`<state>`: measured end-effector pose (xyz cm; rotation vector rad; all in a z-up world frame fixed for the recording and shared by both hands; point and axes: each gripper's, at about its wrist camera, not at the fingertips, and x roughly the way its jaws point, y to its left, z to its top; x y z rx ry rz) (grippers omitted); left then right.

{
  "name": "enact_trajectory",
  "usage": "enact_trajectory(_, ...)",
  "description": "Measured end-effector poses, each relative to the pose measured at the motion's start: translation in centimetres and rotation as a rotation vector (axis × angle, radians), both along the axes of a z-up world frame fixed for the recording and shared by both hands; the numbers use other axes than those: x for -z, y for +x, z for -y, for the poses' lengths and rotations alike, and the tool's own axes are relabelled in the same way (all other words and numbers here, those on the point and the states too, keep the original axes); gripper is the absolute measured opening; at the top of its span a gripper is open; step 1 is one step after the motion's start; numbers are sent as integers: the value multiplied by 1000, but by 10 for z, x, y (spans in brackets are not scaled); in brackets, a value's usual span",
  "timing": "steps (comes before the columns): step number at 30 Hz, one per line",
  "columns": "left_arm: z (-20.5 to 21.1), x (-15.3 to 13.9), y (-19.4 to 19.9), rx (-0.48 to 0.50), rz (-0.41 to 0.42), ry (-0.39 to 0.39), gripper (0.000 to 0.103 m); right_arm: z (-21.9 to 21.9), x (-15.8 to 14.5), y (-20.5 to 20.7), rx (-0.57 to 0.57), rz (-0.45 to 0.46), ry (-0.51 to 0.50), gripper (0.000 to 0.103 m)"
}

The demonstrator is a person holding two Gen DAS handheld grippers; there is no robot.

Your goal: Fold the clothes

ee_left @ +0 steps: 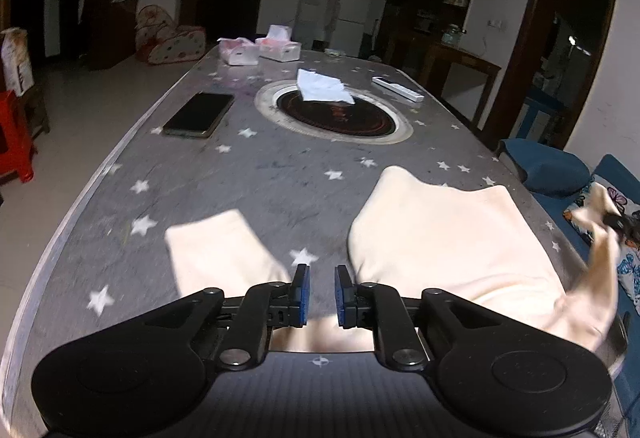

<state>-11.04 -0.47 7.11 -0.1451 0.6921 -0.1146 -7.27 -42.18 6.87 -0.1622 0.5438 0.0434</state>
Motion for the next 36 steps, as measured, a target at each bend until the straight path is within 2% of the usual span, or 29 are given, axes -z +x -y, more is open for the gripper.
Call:
enact_trajectory(2,7,-1,10,23,5,6,20,9,3,-7,42,-17,-21,6)
enact_trajectory(3,11,-1,16,36,8,10,27,12,5,-8,60,-32,-33,7)
enact_trajectory(4,16,-1,22,45,9,17,33,12,6,-9,63,-39,-38,10)
enact_trajectory(5,20,0,28,55,10,25,34,12,8,-11,63,-43,-43,15)
enact_trajectory(6,25,1,35,64,11,34,34,12,9,-12,63,-47,-47,16)
enact_trajectory(10,42,7,63,95,6,60,35,-1,3,-9,42,-11,-39,34)
enact_trajectory(14,56,21,94,103,-18,88,35,-21,1,-3,-44,-6,-11,36)
enact_trajectory(22,71,43,133,128,-46,113,39,-54,22,20,-166,-76,57,42)
enact_trajectory(26,74,50,145,148,-56,100,35,-60,32,26,-189,-105,76,43)
enact_trajectory(28,76,53,148,166,-60,96,17,-60,35,32,-190,-116,91,43)
enact_trajectory(30,82,53,143,201,-46,102,10,-57,37,37,-184,-127,105,44)
enact_trajectory(36,109,46,111,354,21,134,7,-49,48,49,-149,-164,145,44)
